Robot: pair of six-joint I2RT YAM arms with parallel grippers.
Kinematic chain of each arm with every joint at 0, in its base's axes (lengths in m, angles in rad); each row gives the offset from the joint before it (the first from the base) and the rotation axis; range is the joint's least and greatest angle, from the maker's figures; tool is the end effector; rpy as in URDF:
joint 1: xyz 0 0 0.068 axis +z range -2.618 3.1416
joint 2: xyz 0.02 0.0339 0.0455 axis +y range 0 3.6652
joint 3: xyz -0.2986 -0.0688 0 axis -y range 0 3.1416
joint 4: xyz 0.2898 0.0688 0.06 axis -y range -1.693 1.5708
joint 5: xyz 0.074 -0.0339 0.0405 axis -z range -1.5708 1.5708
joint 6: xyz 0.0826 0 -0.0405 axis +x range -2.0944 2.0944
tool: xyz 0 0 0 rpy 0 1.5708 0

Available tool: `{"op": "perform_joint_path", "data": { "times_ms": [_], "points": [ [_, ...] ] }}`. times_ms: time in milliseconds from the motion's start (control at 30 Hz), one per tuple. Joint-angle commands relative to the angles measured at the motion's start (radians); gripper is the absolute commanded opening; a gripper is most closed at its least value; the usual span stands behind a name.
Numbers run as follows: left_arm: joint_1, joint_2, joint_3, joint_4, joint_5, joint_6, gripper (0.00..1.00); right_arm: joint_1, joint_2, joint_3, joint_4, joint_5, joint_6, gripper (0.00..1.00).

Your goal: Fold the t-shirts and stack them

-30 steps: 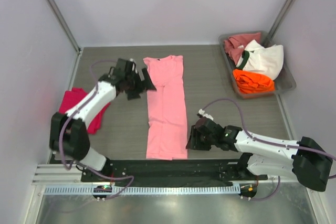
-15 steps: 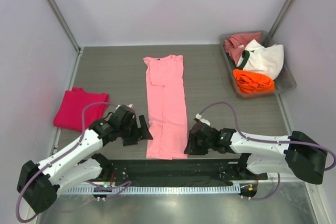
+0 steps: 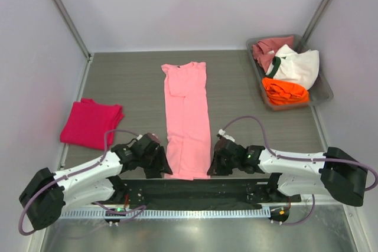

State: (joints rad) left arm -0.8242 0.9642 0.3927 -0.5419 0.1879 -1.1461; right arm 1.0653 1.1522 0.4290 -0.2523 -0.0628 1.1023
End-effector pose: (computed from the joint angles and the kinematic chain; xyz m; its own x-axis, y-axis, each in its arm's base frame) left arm 0.1208 -0.1532 0.1133 -0.9591 -0.2814 -0.0293 -0.2350 0.8500 -0.4714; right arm 0.1133 0.2154 0.1100 -0.9754 0.0766 -0.2068 -0.0442 0.8507 0.5238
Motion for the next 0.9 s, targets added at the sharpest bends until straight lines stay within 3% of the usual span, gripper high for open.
{"op": "perform_joint_path", "data": {
  "times_ms": [0,133,167,233,267,633,867],
  "points": [
    [-0.010,0.022,-0.011,0.089,0.002,-0.038,0.54,0.007,-0.029,-0.006,-0.024,-0.005,0.007,0.01],
    [-0.012,0.053,-0.031,0.169,0.018,-0.050,0.42,0.007,-0.035,-0.001,-0.025,-0.003,0.005,0.01],
    [-0.015,0.059,-0.034,0.178,0.018,-0.058,0.30,0.007,-0.037,0.002,-0.028,-0.002,0.002,0.01],
    [-0.024,0.057,-0.040,0.191,0.012,-0.078,0.17,0.009,-0.040,0.013,-0.034,-0.002,0.001,0.01],
    [-0.033,0.053,-0.038,0.192,0.012,-0.083,0.00,0.009,-0.046,0.014,-0.044,-0.002,-0.002,0.01],
    [-0.081,-0.142,0.046,0.065,0.004,-0.136,0.00,0.002,-0.120,0.157,-0.168,0.099,-0.073,0.01],
    [0.094,-0.113,0.123,0.052,0.108,-0.040,0.00,-0.172,-0.069,0.267,-0.225,0.077,-0.223,0.01]
  ]
}}
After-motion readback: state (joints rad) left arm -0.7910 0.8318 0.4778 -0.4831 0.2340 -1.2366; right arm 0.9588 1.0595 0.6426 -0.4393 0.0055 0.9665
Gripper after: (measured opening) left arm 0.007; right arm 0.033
